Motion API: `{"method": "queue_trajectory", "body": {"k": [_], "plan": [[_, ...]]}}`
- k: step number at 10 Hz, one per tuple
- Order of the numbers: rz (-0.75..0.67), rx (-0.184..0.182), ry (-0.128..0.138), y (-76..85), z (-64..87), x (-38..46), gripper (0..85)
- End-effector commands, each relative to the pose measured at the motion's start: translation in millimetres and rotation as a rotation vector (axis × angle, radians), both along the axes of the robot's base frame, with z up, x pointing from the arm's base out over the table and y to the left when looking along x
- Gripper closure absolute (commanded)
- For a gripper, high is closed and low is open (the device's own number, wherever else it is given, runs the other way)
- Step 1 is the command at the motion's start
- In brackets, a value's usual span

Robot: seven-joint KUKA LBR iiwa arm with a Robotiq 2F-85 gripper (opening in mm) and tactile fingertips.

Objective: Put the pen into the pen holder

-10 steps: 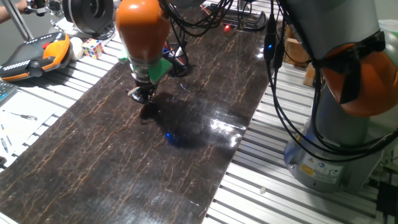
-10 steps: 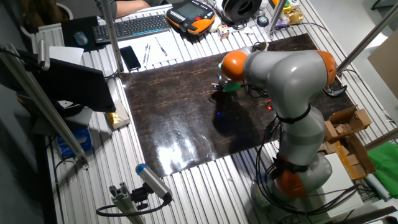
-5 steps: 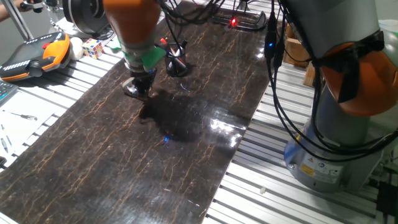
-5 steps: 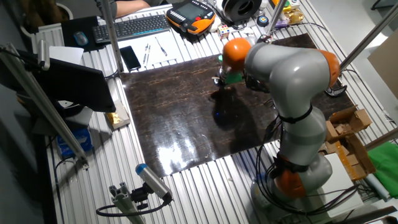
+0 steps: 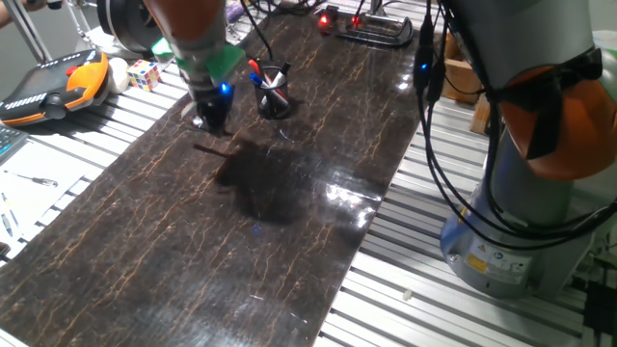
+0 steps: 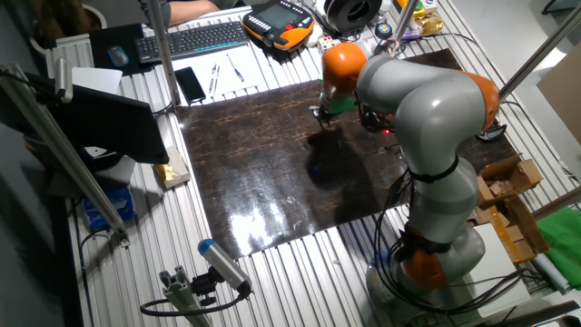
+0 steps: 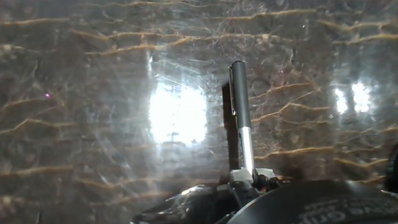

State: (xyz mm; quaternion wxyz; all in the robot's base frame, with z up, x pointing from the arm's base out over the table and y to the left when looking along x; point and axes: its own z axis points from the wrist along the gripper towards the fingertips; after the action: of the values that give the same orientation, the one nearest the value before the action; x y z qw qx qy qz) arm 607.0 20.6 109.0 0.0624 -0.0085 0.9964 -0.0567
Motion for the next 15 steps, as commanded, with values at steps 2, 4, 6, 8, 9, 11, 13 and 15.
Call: {"method": "queue_trajectory", "body": {"k": [2, 4, 6, 8, 9, 11, 13, 15], "plan": [[0.042, -0.005, 0.029, -7.2, 16.9, -0.6, 84.3], [0.102, -0.01, 0.059, -16.6, 31.7, -4.3, 84.3], [0.151, -0.02, 0.083, -25.4, 43.2, -8.5, 84.3], [0.188, -0.034, 0.107, -30.9, 52.1, -13.5, 84.3], [0.209, -0.038, 0.122, -33.8, 55.7, -15.4, 84.3], [0.269, -0.062, 0.155, -39.0, 63.0, -17.5, 84.3], [0.319, -0.097, 0.161, -43.6, 72.1, -22.2, 84.3], [0.355, -0.125, 0.171, -42.7, 79.8, -27.9, 84.3]]}}
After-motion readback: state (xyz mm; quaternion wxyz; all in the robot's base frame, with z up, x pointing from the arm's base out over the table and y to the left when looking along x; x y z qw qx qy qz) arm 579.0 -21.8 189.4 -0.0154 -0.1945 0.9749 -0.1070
